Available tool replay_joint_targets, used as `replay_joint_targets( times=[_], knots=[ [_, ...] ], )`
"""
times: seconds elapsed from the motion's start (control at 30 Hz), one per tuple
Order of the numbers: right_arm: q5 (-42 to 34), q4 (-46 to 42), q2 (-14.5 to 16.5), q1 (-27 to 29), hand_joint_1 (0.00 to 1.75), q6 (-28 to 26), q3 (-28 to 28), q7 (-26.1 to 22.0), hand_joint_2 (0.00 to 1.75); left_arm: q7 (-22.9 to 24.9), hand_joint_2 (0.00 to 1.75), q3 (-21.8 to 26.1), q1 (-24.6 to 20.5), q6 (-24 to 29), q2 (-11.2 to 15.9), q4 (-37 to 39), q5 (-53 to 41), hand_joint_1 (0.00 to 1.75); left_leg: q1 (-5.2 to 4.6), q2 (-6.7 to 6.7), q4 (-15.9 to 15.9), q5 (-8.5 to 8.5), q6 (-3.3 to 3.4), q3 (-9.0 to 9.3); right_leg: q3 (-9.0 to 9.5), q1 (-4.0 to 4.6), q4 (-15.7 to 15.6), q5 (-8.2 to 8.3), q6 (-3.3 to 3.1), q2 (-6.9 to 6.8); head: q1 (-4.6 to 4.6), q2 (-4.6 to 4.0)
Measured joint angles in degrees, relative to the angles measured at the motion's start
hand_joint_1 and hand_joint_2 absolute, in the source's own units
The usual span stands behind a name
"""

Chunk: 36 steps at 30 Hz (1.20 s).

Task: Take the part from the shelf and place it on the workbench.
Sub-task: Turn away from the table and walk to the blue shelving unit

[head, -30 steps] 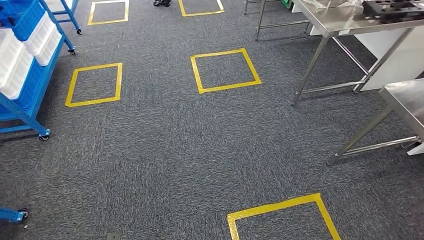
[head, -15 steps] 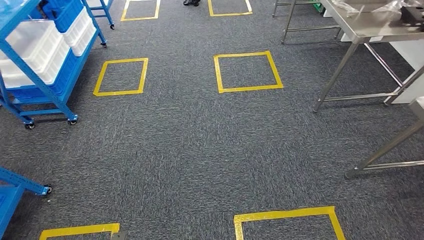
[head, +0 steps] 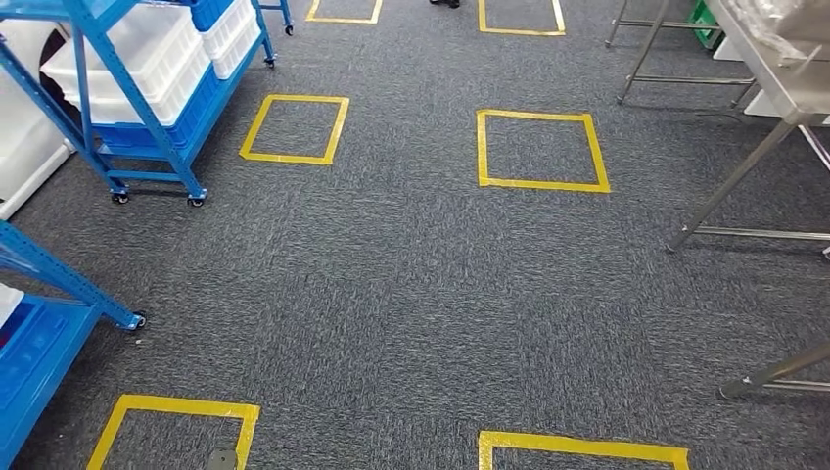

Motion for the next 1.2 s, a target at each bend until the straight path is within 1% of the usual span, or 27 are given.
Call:
replay_joint_targets(
  times=[0.03, 0.07, 0.13, 0.17, 0.2, 0.27, 0.33, 0.4, 0.47, 0.5, 0.53, 0.57, 0.6, 0.67, 0.7, 0.77, 0.8, 0.87, 0.93, 0.97, 1.0, 1.03, 1.07, 1.1, 1.13, 1.17, 1.2],
  knots=[
    [0.0, 0.0, 0.0, 0.0, 0.00, 0.0, 0.0, 0.0, 0.00, 0.0, 0.00, -0.1, 0.0, 0.0, 0.0, 0.0, 0.0, 0.00, 0.03, -0.74, 0.2, -0.04, -0.07, -0.03, 0.50, -0.13, -1.4, 1.59, 0.05, 0.10, 0.00, 0.00],
    [0.0, 0.0, 0.0, 0.1, 0.00, 0.0, 0.0, 0.0, 0.00, 0.0, 0.00, -0.1, 0.1, 0.0, 0.0, 0.0, -0.1, 0.00, 0.07, -1.48, 0.4, -0.12, -0.20, -0.04, 1.95, -0.30, -4.7, 3.88, 0.07, 0.46, 0.00, -0.01],
    [0.1, 0.0, 0.0, 0.2, 0.00, 0.1, 0.0, 0.0, 0.00, 0.0, 0.00, -0.3, 0.0, -0.1, -0.1, 0.0, -0.1, 0.00, 0.09, -2.81, 1.0, -0.33, -0.72, -0.31, 5.07, -0.59, -11.9, 7.06, -0.10, 2.62, 0.00, -0.01],
    [0.2, 0.0, 0.0, 0.2, 0.00, 0.1, 0.0, 0.0, 0.00, 0.0, 0.00, -0.4, 0.0, -0.1, -0.1, 0.0, -0.1, 0.00, 0.10, -3.33, 1.3, -0.34, -1.09, -0.55, 5.87, -0.62, -13.9, 7.68, -0.26, 3.44, 0.00, -0.01],
    [0.3, 0.0, 0.0, 0.2, 0.00, 0.1, 0.0, 0.0, 0.00, 0.0, 0.00, -0.4, 0.0, -0.1, -0.1, 0.0, -0.1, 0.00, 0.12, -3.79, 1.4, -0.28, -1.49, -0.81, 6.07, -0.53, -14.6, 7.65, -0.50, 3.91, 0.00, -0.01],
    [0.4, 0.0, 0.0, -0.1, 0.00, 0.1, 0.0, 0.0, 0.00, 0.0, 0.00, -0.4, 0.0, -0.1, -0.1, 0.0, -0.1, 0.00, 0.25, -4.45, 1.3, -0.10, -2.26, -1.23, 5.98, -0.36, -14.9, 7.94, -1.15, 2.91, 0.00, -0.01],
    [0.6, 0.0, 0.1, -0.1, 0.00, 0.1, 0.1, 0.1, 0.00, 0.0, 0.00, -0.4, 0.1, 0.0, -0.1, 0.0, -0.1, 0.00, 0.28, -2.72, 3.1, -1.41, -2.76, -2.15, 6.06, -0.41, -15.3, 8.22, -2.02, 1.65, -0.01, -0.01],
    [0.8, 0.0, 0.1, 0.1, 0.00, 0.0, 0.1, 0.1, 0.00, 0.2, 0.00, -0.5, -0.1, 0.0, -0.1, 0.0, -0.1, 0.00, 0.36, -0.03, 9.3, -5.00, -3.11, -4.93, 6.01, -0.25, -15.4, 8.28, -2.63, 0.17, -0.02, -0.02],
    [1.0, 0.0, 0.1, 0.3, 0.00, 0.0, 0.1, 0.1, 0.00, 0.3, 0.00, -0.5, -0.2, 0.0, -0.3, 0.0, -0.2, 0.00, 0.54, 0.81, 16.7, -8.17, -3.42, -8.25, 5.85, 0.06, -15.4, 8.23, -2.82, -1.34, -0.02, -0.02],
    [1.1, 0.0, 0.1, 0.3, 0.00, 0.0, 0.1, 0.1, 0.00, 0.3, 0.00, -0.5, -0.2, 0.0, -0.3, 0.0, -0.2, 0.00, 0.60, 0.95, 18.2, -8.40, -3.48, -8.84, 5.81, 0.17, -15.4, 8.21, -2.85, -2.06, -0.02, -0.02],
    [1.1, 0.0, 0.2, 0.2, 0.00, 0.0, 0.1, 0.1, 0.00, 0.4, 0.00, -0.5, -0.1, 0.0, -0.3, 0.0, -0.2, 0.00, 0.62, 1.15, 17.4, -7.51, -3.47, -8.21, 5.83, 0.24, -15.4, 8.18, -2.84, -2.72, -0.02, -0.02],
    [1.1, 0.0, 0.2, 0.2, 0.00, 0.0, 0.1, 0.1, 0.00, 0.4, 0.00, -0.5, -0.1, 0.0, -0.3, 0.0, -0.2, 0.00, 0.61, 1.54, 14.2, -5.83, -3.37, -6.45, 5.90, 0.29, -15.4, 8.15, -2.79, -3.35, -0.02, -0.02],
    [1.2, 0.0, 0.2, 0.2, 0.00, 0.0, 0.1, 0.1, 0.00, 0.4, 0.00, -0.5, -0.1, 0.0, -0.3, 0.0, -0.2, 0.00, 0.55, 2.61, 9.8, -4.00, -3.16, -4.00, 6.02, 0.35, -15.3, 8.10, -2.71, -3.93, -0.02, -0.01],
    [1.2, 0.0, 0.2, 0.2, 0.00, 0.0, 0.1, 0.2, 0.00, 0.5, 0.00, -0.5, -0.2, 0.1, -0.3, 0.0, -0.1, 0.00, 0.21, 4.71, 3.0, -1.84, -2.50, -0.46, 6.23, 0.58, -15.3, 7.92, -2.26, -4.95, -0.02, -0.01],
    [1.2, 0.0, 0.2, 0.1, 0.00, 0.1, 0.1, 0.3, 0.00, 0.5, 0.00, -0.5, -0.3, 0.1, -0.3, 0.0, -0.1, 0.00, 0.00, 5.28, 1.6, -1.60, -2.17, 0.15, 6.31, 0.63, -15.2, 7.87, -1.95, -5.38, -0.01, -0.01],
    [1.2, 0.0, 0.3, -0.2, 0.00, 0.2, 0.1, 0.4, 0.00, 0.5, 0.00, -0.5, -0.3, 0.2, -0.3, 0.0, -0.2, 0.00, -0.20, 4.37, 1.2, -1.42, -1.56, -0.01, 6.51, 0.59, -15.4, 7.86, -1.29, -6.24, -0.02, -0.01],
    [1.2, 0.0, 0.4, -0.3, 0.00, 0.2, 0.1, 0.5, 0.00, 0.6, 0.00, -0.5, -0.2, 0.2, -0.3, 0.0, -0.2, 0.00, -0.12, 3.84, 0.9, -1.16, -1.26, 0.15, 6.60, 0.49, -15.2, 7.61, -0.97, -6.06, -0.01, -0.01],
    [1.1, 0.0, 0.4, -0.3, 0.00, 0.1, 0.1, 0.6, 0.00, 0.7, 0.00, -0.5, -0.3, 0.4, -0.4, 0.0, -0.5, 0.00, 0.19, 2.71, 0.2, -0.55, -0.57, 0.42, 5.52, 0.33, -12.2, 5.38, -0.49, -3.79, 0.03, 0.00],
    [0.9, 0.0, 0.5, -0.1, 0.00, 0.1, 0.1, 0.6, 0.00, 0.8, 0.00, -0.5, -0.4, 0.5, -0.4, 0.0, -0.8, 0.00, 0.21, 1.59, 0.1, -0.23, -0.18, 0.26, 2.14, 0.08, -4.9, 1.47, -0.32, -0.94, 0.06, 0.00],
    [0.8, 0.0, 0.5, 0.0, 0.00, 0.1, 0.1, 0.7, 0.00, 0.8, 0.00, -0.5, -0.4, 0.5, -0.4, 0.0, -0.9, 0.00, 0.16, 0.93, 0.2, -0.17, -0.09, 0.13, 0.37, 0.00, -1.3, 0.13, -0.26, -0.37, 0.06, 0.00],
    [0.8, 0.0, 0.5, 0.0, 0.00, 0.0, 0.1, 0.7, 0.00, 0.7, 0.00, -0.5, -0.4, 0.5, -0.4, 0.0, -0.9, 0.00, 0.10, 0.24, 0.3, -0.16, -0.08, 0.06, -0.71, -0.07, 0.7, -0.13, -0.21, -0.12, 0.07, 0.00],
    [0.8, 0.0, 0.6, 0.1, 0.00, 0.0, 0.1, 0.7, 0.00, 0.7, 0.00, -0.5, -0.4, 0.5, -0.3, 0.0, -0.9, 0.00, 0.08, -0.54, 0.4, -0.19, -0.12, 0.04, -0.78, -0.13, 0.5, 0.85, -0.18, 0.00, 0.07, 0.01],
    [0.7, 0.0, 0.6, 0.1, 0.00, 0.0, 0.1, 0.7, 0.00, 0.6, 0.00, -0.5, -0.3, 0.5, -0.3, 0.0, -0.9, 0.00, 0.10, -1.33, 0.6, -0.25, -0.21, 0.06, 0.21, -0.22, -2.0, 2.83, -0.18, 0.25, 0.07, 0.01],
    [0.7, 0.0, 0.6, 0.1, 0.00, -0.1, 0.1, 0.7, 0.00, 0.6, 0.00, -0.5, -0.3, 0.5, -0.3, 0.0, -0.9, 0.00, 0.14, -2.10, 0.8, -0.35, -0.37, 0.05, 1.90, -0.38, -6.0, 5.20, -0.21, 1.03, 0.07, 0.00],
    [0.7, 0.0, 0.6, 0.2, 0.00, -0.1, 0.1, 0.7, 0.00, 0.6, 0.00, -0.5, -0.4, 0.5, -0.4, 0.0, -0.9, 0.00, 0.10, -2.77, 1.1, -0.49, -0.63, -0.07, 3.52, -0.50, -9.8, 6.88, -0.26, 2.36, 0.07, -0.01],
    [0.7, 0.0, 0.6, 0.2, 0.00, -0.1, 0.1, 0.7, 0.00, 0.5, 0.00, -0.5, -0.4, 0.5, -0.4, 0.0, -0.9, 0.00, 0.08, -3.36, 1.3, -0.58, -0.96, -0.28, 4.64, -0.59, -12.6, 7.93, -0.39, 3.40, 0.06, -0.01],
    [0.7, 0.0, 0.6, 0.2, 0.00, -0.2, 0.1, 0.7, 0.00, 0.5, 0.00, -0.5, -0.4, 0.5, -0.4, 0.0, -0.9, 0.00, 0.10, -3.82, 1.5, -0.61, -1.31, -0.55, 5.15, -0.57, -14.0, 8.25, -0.56, 4.18, 0.05, 0.00]
  ],
)
